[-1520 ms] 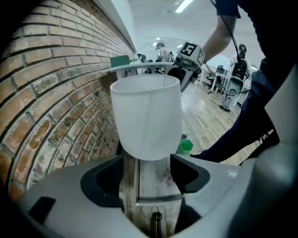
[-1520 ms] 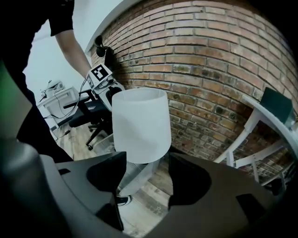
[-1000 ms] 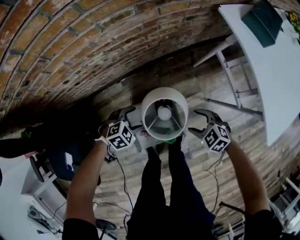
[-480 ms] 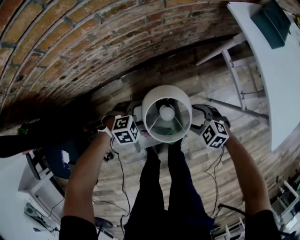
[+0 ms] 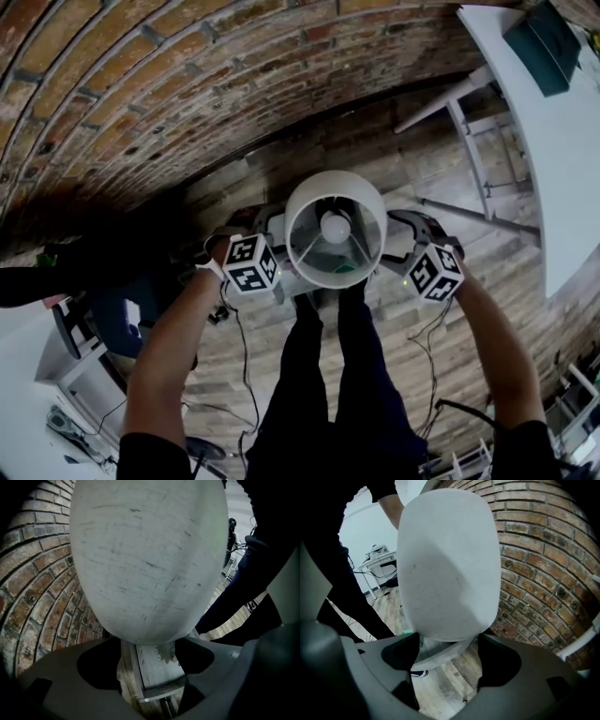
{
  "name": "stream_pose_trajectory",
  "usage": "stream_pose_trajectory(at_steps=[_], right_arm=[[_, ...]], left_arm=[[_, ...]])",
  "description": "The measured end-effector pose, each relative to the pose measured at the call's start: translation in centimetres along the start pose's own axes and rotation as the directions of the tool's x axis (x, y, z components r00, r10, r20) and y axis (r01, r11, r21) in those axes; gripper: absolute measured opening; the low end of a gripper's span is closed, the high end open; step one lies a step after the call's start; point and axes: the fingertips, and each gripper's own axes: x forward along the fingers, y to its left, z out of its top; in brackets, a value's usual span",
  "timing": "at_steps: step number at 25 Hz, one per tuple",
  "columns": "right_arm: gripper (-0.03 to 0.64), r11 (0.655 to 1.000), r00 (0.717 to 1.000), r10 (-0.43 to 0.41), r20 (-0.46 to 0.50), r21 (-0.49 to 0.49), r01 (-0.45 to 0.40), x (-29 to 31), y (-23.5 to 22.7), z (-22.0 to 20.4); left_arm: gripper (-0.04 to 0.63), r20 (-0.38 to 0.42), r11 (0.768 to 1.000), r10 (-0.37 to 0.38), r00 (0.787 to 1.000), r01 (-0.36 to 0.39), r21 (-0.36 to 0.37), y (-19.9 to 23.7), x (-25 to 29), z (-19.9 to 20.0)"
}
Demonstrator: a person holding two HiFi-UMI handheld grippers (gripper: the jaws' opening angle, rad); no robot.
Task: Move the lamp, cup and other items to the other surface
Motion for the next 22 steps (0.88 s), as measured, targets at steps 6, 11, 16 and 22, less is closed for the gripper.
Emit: stream_pose_trajectory(at_steps=[6,11,16,22], right_arm=[[0.397,1.000,1.000,-0.010,0.018,0.003,0.010,-2.8,0.9,2.4],[0.396,1.000,0.999,-0.016,0.036,0.006,0.016,-7.4,2.3,5.9],[0.394,1.000,0.998,0.001,0.067,0.026,-0.003,-13.7,4.6,10.2],[0.393,0.998,0.998,-0.029,0.056,0.059,0.025,-21.7,7.6,14.4]], left_arm=[[0.351,0.016,1.000,0.007,1.000,-0.008,0.015,-0.4,-4.5,1.6],[0.350,0.033,1.000,0.004,0.999,-0.005,0.025,-1.6,-10.0,3.9],[0.351,0.065,0.999,-0.028,0.997,0.027,0.023,-3.5,-17.0,6.9],[0.351,0.120,0.997,-0.046,0.992,0.039,0.063,-5.7,-25.1,11.4]])
